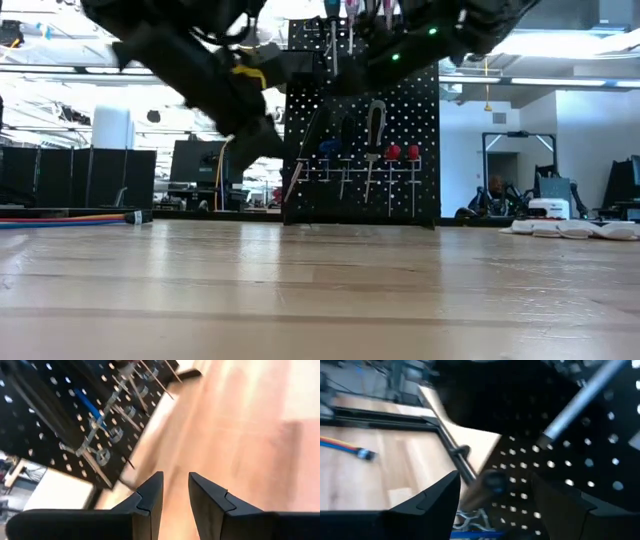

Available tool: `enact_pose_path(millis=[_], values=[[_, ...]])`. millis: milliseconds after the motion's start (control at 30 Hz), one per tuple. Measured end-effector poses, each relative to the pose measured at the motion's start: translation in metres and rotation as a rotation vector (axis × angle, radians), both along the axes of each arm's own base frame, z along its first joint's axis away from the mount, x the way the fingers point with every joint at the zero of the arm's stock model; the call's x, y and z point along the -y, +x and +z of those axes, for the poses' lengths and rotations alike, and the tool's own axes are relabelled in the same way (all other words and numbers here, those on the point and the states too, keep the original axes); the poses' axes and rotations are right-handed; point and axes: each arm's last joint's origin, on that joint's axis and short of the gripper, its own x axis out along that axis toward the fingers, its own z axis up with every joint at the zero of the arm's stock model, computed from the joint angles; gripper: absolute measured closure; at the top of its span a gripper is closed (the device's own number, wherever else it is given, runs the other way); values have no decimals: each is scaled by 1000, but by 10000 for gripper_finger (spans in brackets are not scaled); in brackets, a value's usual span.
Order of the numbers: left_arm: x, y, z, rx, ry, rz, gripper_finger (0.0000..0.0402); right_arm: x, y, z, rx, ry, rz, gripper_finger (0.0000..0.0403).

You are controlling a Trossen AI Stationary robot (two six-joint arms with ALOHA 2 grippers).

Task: Hang tools onto peg board
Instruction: Hang the black screwdriver on the black pegboard

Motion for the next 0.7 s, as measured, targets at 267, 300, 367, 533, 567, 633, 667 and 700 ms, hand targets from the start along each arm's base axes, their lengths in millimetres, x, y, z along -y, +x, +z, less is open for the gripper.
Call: enact_pose_path(millis=[267,300,367,533,567,633,667,700], values=[[57,-28,-11,57,-15,53,316,25,20,-6,-45,80,-10,149],[62,-31,-12,72,-8,58,316,27,23,-8,-52,82,-13,151],[70,-36,-12,99,10,66,316,31,28,-9,-50,96,-15,159],[81,-42,-11,138,54,75,316,37,39,-15,-103,133,-21,191],[81,-43,-11,140,58,76,316,38,40,-14,-100,133,-20,201],[82,-43,-11,140,59,76,316,37,40,-14,-105,135,-19,224],[82,-43,-11,143,57,77,316,37,40,-14,-104,135,-19,239],[81,-43,-11,141,57,78,316,37,40,-14,-100,137,-15,253]])
